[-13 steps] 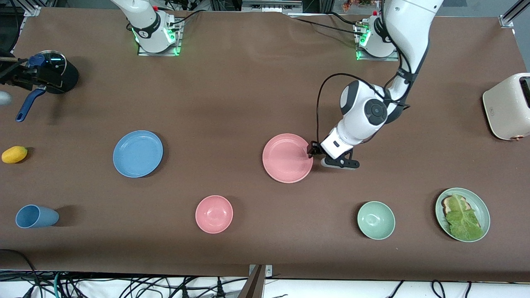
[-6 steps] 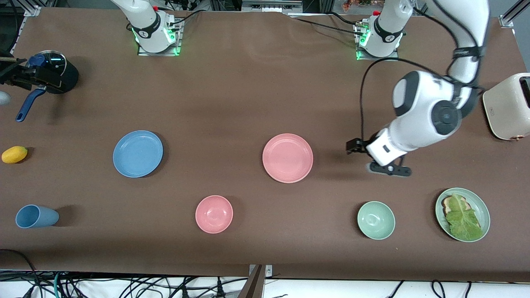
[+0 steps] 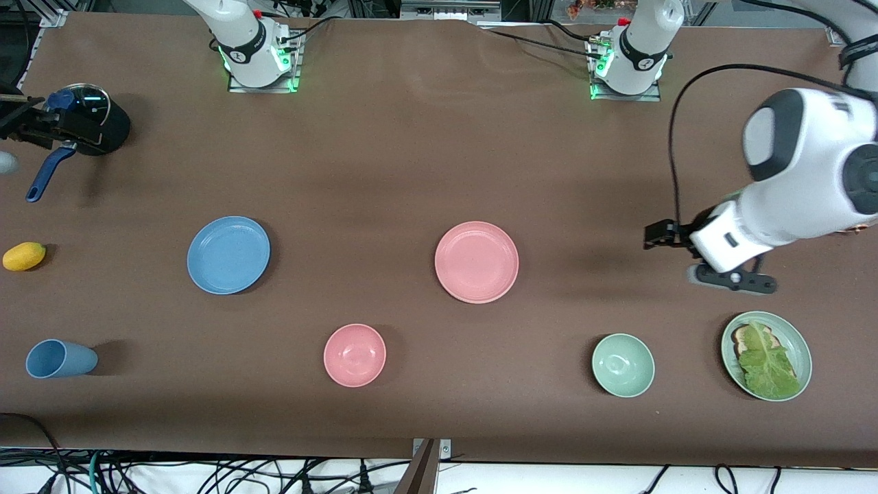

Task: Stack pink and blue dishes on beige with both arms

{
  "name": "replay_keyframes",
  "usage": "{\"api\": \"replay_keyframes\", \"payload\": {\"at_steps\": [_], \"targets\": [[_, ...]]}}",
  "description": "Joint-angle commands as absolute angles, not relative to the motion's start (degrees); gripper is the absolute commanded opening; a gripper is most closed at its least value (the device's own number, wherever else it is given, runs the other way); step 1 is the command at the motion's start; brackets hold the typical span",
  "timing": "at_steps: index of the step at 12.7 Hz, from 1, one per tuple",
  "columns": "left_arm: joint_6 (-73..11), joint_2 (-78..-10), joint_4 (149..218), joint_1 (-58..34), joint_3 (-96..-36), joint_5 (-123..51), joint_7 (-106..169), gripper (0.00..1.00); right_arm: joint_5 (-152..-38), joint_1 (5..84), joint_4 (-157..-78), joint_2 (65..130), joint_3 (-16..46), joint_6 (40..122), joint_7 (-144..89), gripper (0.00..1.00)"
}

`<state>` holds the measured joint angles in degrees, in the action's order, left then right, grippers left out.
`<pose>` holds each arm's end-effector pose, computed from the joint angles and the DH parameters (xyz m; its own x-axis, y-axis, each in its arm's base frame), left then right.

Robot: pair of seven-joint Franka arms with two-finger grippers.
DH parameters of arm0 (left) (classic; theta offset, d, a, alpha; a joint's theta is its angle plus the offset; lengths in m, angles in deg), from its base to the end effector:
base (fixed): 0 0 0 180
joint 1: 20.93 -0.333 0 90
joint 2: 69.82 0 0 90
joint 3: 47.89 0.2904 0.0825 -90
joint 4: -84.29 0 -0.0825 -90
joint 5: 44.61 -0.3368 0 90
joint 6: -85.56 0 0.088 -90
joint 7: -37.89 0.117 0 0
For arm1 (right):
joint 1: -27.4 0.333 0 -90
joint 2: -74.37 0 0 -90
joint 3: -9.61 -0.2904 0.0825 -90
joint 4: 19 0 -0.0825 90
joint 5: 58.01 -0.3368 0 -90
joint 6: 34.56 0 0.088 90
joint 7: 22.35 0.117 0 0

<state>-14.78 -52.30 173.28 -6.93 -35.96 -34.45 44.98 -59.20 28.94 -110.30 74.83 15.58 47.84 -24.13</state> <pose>0.5854 -0.0513 0.4465 0.9876 -0.1299 -0.0877 -0.1190 -0.9857 0.1196 0.4905 -0.0351 0.5651 0.9859 -0.0426 -0.1619 -0.0473 -0.9986 -0.0250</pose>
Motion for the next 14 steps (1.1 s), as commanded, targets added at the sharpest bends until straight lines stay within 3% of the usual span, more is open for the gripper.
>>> {"api": "replay_keyframes", "payload": {"at_steps": [1, 4, 8, 12, 14], "targets": [[-11.8, -54.6, 172.5, -8.3, -33.6, -35.8, 47.3, 1.00, -57.9, 28.9, -109.2, 77.8, 15.2, 46.9, -24.0, 1.00], [-9.8, -56.3, 171.1, -9.1, -32.5, -37.4, 47.2, 1.00, -58.2, 28.4, -109.9, 83.8, 15.3, 50.0, -24.2, 1.00], [-8.1, -60.0, 169.6, -9.0, -33.6, -41.1, 46.9, 1.00, -58.6, 27.0, -124.1, 87.4, 15.7, 71.6, -24.5, 1.00], [-7.4, -62.7, 167.8, -8.9, -34.0, -40.6, 46.8, 1.00, -65.3, 24.7, -124.9, 96.8, 15.7, 81.8, -25.6, 1.00], [-1.6, -63.5, 168.0, -8.7, -33.9, -40.6, 46.8, 1.00, -67.1, 22.7, -124.8, 101.2, 15.5, 86.1, -25.8, 1.00]]}}
